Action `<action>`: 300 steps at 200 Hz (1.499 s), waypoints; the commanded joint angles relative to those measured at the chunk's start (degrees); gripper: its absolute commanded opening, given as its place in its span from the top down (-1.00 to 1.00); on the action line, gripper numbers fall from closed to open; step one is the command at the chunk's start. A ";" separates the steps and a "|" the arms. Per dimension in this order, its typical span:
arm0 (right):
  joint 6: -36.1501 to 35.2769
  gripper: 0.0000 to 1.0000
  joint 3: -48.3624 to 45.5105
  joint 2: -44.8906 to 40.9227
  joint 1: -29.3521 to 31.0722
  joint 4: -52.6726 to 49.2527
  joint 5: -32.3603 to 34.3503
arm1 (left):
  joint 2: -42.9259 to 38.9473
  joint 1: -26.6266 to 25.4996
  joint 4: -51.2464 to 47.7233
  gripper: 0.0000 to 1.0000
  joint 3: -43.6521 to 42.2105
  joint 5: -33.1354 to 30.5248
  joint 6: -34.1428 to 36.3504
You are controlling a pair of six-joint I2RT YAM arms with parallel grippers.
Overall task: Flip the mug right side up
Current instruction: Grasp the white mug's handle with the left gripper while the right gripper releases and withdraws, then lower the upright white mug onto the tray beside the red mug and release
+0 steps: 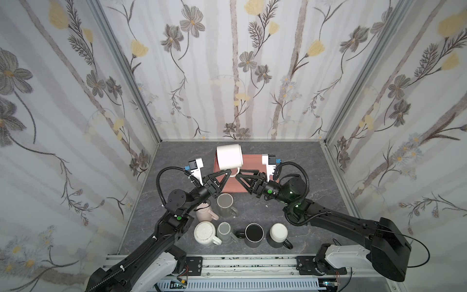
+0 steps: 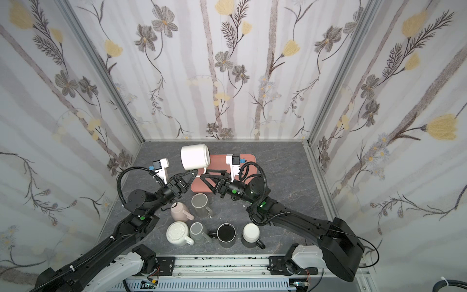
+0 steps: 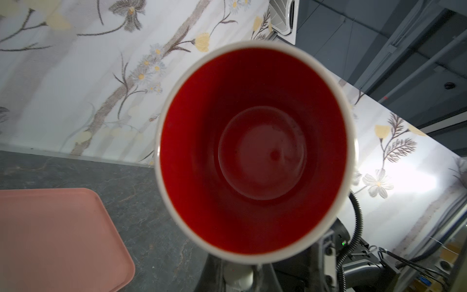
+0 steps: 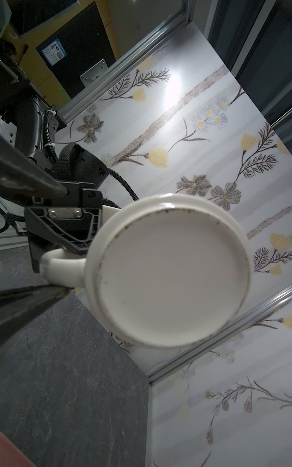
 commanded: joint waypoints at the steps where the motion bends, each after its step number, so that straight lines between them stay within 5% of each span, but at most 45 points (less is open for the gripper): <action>1: -4.79 -0.44 -2.87 -5.50 -0.35 -8.56 10.35 | 1.35 -0.32 -13.07 1.00 4.95 -6.73 7.80; 51: -9.50 -0.46 -6.30 -16.94 -2.45 -25.58 24.68 | 18.24 -5.00 -42.20 1.00 24.24 -23.15 20.11; 98: -9.18 -0.47 -9.29 -23.26 -5.79 -33.48 29.13 | 37.58 -7.21 -54.26 1.00 39.92 -35.40 26.49; 193: -9.48 -0.47 -12.62 -30.32 -10.44 -40.32 29.24 | 68.65 -7.37 -69.81 1.00 68.64 -41.84 30.17; 300: -10.35 -0.50 -14.26 -34.45 -14.18 -43.38 28.63 | 82.66 -5.37 -77.50 1.00 84.02 -43.76 30.30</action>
